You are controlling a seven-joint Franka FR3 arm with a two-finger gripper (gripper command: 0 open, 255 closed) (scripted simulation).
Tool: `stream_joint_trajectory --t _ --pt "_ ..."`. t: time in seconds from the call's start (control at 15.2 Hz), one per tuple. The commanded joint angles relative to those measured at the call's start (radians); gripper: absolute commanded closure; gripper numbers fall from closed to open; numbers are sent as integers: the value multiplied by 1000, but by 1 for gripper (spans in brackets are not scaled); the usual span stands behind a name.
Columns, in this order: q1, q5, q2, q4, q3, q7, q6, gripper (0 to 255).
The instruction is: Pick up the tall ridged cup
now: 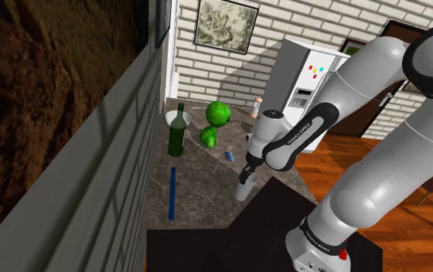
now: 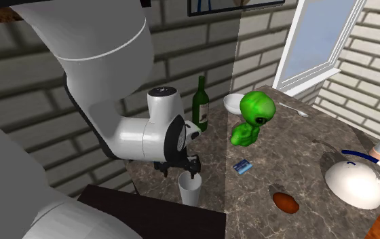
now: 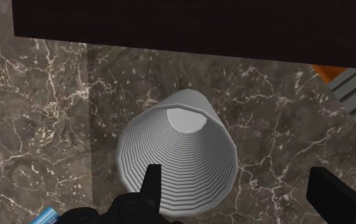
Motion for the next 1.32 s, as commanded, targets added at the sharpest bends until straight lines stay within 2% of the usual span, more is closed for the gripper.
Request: stream_joint_trajectory --t 0.0,0.33,0.46,0.53,1.12,1.25 --pt "-12 -33 50 4 5 27 47 0" --pt "-33 -163 164 27 -6 130 137 0" --pt "-31 -163 164 27 -7 129 137 0" --pt "-32 -164 163 26 -8 129 138 255" --pt "-31 -163 164 27 -7 129 137 255" --pt "-34 -96 114 15 12 76 99 255"
